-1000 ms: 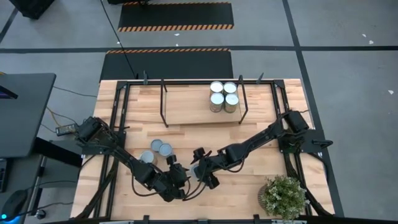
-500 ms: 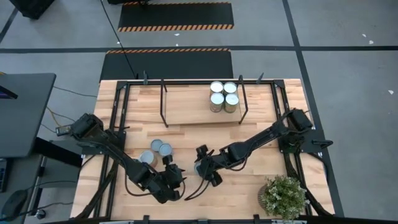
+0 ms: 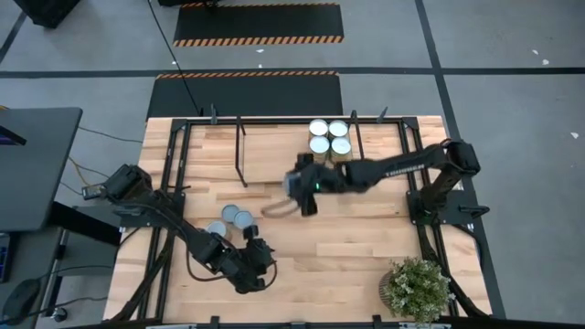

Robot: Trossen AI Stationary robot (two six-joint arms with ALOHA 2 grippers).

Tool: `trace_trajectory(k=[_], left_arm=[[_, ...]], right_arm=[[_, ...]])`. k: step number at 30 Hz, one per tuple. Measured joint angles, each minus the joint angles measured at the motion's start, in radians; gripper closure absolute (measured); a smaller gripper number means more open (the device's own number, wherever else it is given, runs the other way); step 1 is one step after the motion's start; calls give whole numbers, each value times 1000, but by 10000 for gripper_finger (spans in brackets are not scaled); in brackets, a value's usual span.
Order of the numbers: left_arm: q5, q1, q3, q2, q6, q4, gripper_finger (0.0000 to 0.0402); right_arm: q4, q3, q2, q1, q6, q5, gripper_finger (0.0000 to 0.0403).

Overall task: Pick and place cans onto a shelf
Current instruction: Put the canned mixed vegetable on the shelf

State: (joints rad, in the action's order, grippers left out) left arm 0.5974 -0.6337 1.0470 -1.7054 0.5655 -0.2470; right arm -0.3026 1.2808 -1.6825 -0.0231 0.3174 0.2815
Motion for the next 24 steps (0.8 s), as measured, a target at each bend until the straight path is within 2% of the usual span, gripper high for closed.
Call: trace_trajectory(k=[6,10,17,24], left_arm=[[33,4,0,0,-131,3,256],[36,-25,-7,0,-133,22,256],[37,-69,-7,0,-132,52,256],[38,-73,-7,0,-125,69,255]], right_arm=[[3,1,-20,160,5,-109,90],[17,1,-59,209,-16,-165,90],[42,10,-150,202,-32,-148,90],[40,26,-166,239,-86,-98,82]])
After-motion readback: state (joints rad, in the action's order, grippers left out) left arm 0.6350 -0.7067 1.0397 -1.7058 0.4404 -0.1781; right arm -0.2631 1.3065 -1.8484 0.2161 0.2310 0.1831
